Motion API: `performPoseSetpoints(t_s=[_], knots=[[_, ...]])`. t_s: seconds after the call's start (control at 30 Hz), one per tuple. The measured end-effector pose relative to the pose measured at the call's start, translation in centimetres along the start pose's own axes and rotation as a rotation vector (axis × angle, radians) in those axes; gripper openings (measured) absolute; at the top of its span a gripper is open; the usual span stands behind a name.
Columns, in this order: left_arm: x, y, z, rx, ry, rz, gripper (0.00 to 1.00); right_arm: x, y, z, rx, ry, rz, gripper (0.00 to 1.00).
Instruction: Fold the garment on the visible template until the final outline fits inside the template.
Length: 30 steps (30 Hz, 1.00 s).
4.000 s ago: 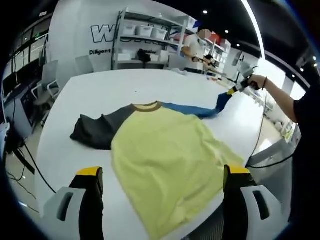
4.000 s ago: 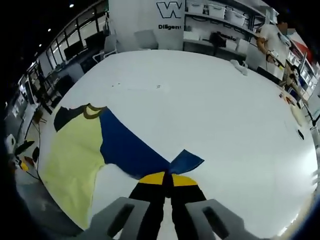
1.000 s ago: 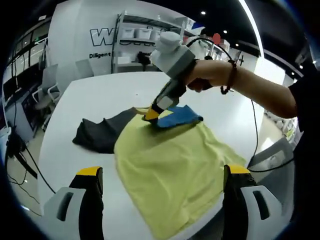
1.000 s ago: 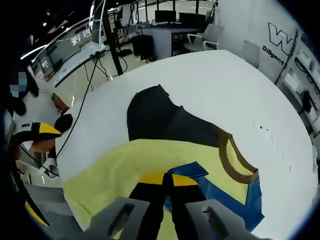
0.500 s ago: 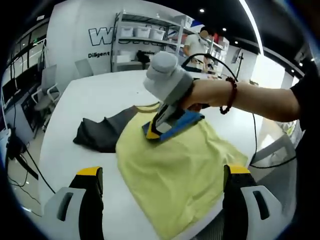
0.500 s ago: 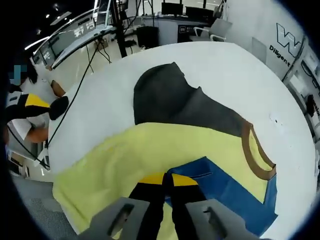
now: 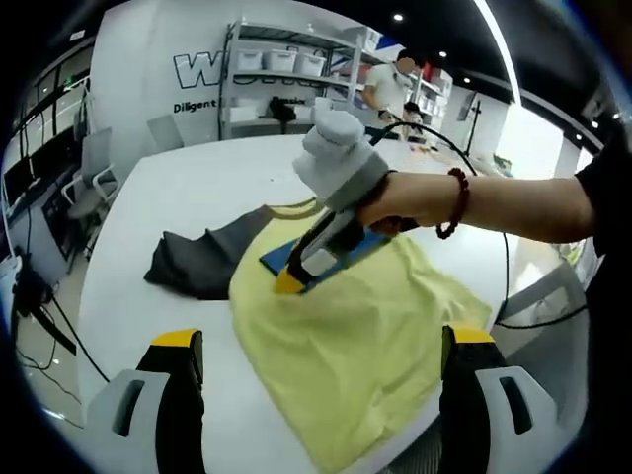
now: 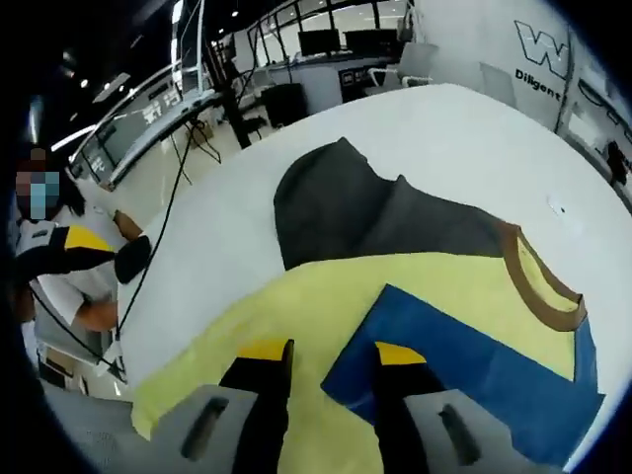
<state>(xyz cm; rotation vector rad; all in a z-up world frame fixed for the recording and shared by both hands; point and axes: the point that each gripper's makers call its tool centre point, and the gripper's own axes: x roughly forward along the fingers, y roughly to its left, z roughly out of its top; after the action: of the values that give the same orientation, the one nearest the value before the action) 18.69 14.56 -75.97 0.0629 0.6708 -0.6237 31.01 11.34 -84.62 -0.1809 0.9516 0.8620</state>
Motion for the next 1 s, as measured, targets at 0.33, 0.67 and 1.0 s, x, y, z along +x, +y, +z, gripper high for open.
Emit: performPoseSetpoints(t_s=[0.33,0.67,1.0], knots=[[1.0,0.0,0.7,0.0,0.001,0.005,0.99,-4.1,-1.4,1.2,-0.107,-0.124,-0.017,0.51],[2.3,-0.1,1.4,0.005,0.009,0.006,0.99,-8.0,-4.4,-0.2,-0.111,-0.176,-0.075,0.57],[4.3,0.1,2.2,0.019,0.015,0.0,0.99,-10.8,-8.4,-2.8,-0.069,-0.195,-0.136,0.55]])
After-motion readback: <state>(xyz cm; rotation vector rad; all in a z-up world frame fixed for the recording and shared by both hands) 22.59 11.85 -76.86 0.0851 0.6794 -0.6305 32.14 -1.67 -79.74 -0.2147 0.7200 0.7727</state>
